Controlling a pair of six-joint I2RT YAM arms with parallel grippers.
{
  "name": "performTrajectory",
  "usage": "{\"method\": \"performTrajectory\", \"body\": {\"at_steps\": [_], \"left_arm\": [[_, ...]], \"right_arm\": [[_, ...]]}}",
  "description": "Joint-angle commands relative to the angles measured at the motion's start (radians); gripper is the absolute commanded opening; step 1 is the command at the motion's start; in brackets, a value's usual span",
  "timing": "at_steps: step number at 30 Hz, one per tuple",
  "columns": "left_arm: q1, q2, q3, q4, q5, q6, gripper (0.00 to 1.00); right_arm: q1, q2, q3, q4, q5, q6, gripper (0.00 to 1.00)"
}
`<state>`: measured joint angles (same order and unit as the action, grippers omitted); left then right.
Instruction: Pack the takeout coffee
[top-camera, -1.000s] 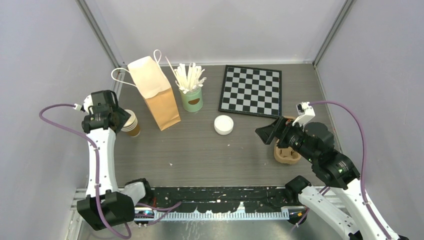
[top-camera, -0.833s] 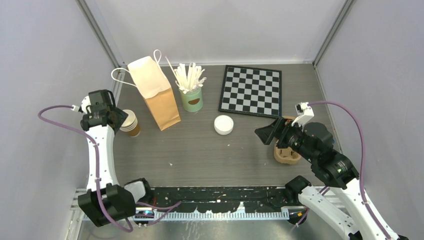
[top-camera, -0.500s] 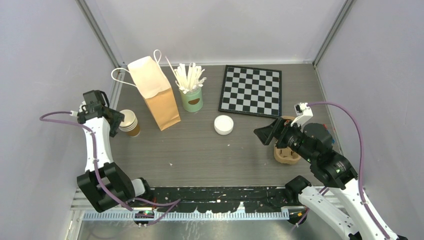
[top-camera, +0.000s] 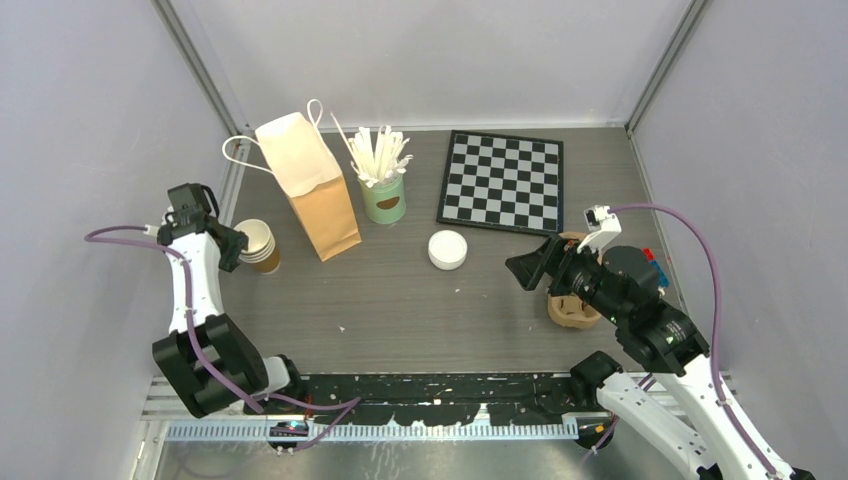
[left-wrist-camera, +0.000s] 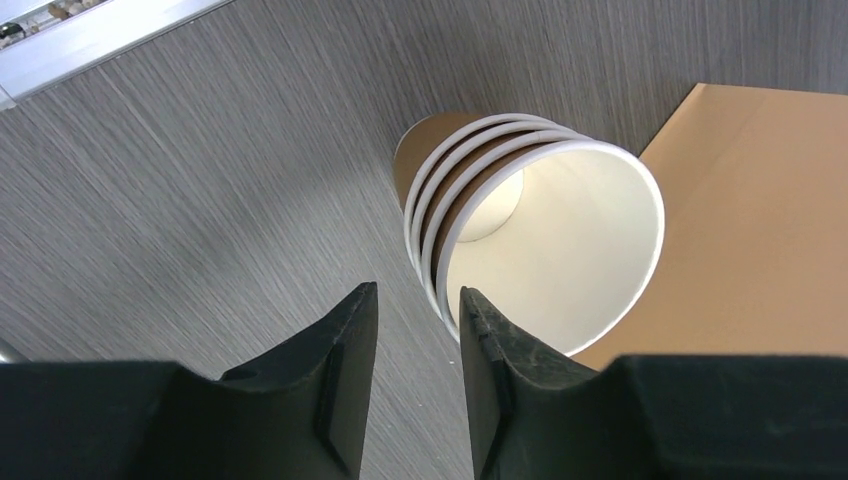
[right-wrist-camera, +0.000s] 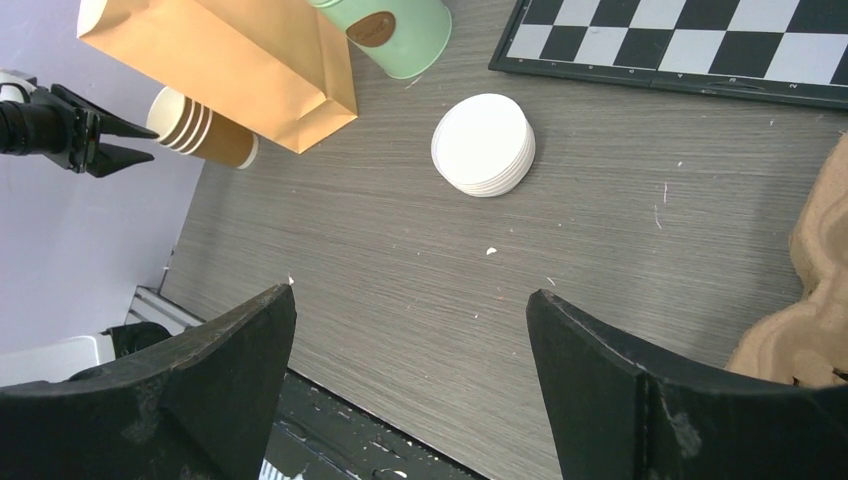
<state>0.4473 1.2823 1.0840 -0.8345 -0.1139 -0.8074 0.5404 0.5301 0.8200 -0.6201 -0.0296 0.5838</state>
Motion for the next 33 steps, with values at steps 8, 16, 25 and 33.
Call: {"method": "performTrajectory", "body": {"at_steps": [8,16,25,33], "left_arm": [[0.010,-0.023,0.017,0.028,-0.004,0.038,0.18],[0.009,-0.025,0.030,0.013,0.019,0.058,0.00],[0.009,-0.068,0.083,-0.010,0.037,0.036,0.00],[0.008,-0.123,0.076,-0.014,0.109,-0.023,0.00]], "right_arm": [[0.004,-0.004,-0.009,0.054,0.013,-0.031,0.89],[0.004,-0.006,-0.001,0.044,0.021,-0.037,0.89],[0.004,-0.007,-0.003,0.040,0.025,-0.032,0.89],[0.004,0.006,-0.004,0.051,0.020,-0.025,0.89]]}}
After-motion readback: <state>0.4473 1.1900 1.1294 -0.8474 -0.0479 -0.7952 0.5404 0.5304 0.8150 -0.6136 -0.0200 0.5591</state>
